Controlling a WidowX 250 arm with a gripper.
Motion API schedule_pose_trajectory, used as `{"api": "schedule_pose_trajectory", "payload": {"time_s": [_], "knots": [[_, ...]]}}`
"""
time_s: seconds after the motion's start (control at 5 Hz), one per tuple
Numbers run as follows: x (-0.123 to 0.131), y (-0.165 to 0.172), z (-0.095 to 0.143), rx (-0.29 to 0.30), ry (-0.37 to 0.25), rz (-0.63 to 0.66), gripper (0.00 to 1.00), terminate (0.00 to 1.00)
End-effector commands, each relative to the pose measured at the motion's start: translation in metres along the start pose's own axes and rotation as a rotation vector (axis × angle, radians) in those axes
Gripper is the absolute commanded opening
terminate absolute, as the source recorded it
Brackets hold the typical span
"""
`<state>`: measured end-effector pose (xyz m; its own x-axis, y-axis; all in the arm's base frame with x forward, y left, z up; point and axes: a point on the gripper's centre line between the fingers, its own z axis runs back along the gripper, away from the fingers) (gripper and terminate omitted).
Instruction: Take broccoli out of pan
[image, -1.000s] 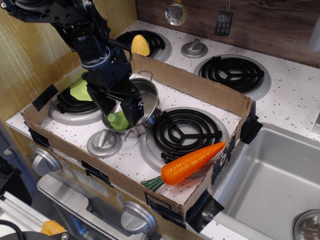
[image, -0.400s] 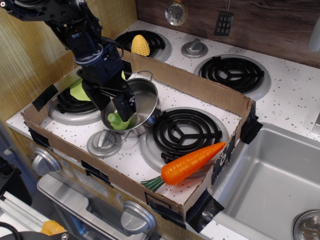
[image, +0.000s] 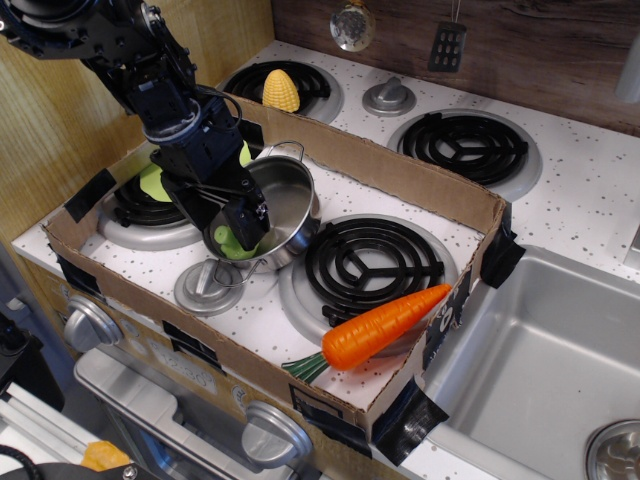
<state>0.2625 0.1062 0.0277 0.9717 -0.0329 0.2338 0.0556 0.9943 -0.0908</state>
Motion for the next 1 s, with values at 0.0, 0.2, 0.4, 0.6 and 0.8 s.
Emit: {"api": "schedule_pose_trajectory", "payload": {"time_s": [0.0,0.2,0.4,0.6,0.8], "knots": [[0.010,0.003,-0.008,-0.028,-0.019,-0.018,0.00,0.00],[0.017,0.005,-0.003,-0.006,-0.018,-0.033,0.00,0.00],[0.025,0.006,0.010,0.017,-0.003,-0.038,0.00,0.00],[0.033,0.004,0.041,0.070,0.023,-0.019,0.00,0.00],[0.042,-0.002,0.078,0.129,0.052,0.007,0.00,0.00]]}}
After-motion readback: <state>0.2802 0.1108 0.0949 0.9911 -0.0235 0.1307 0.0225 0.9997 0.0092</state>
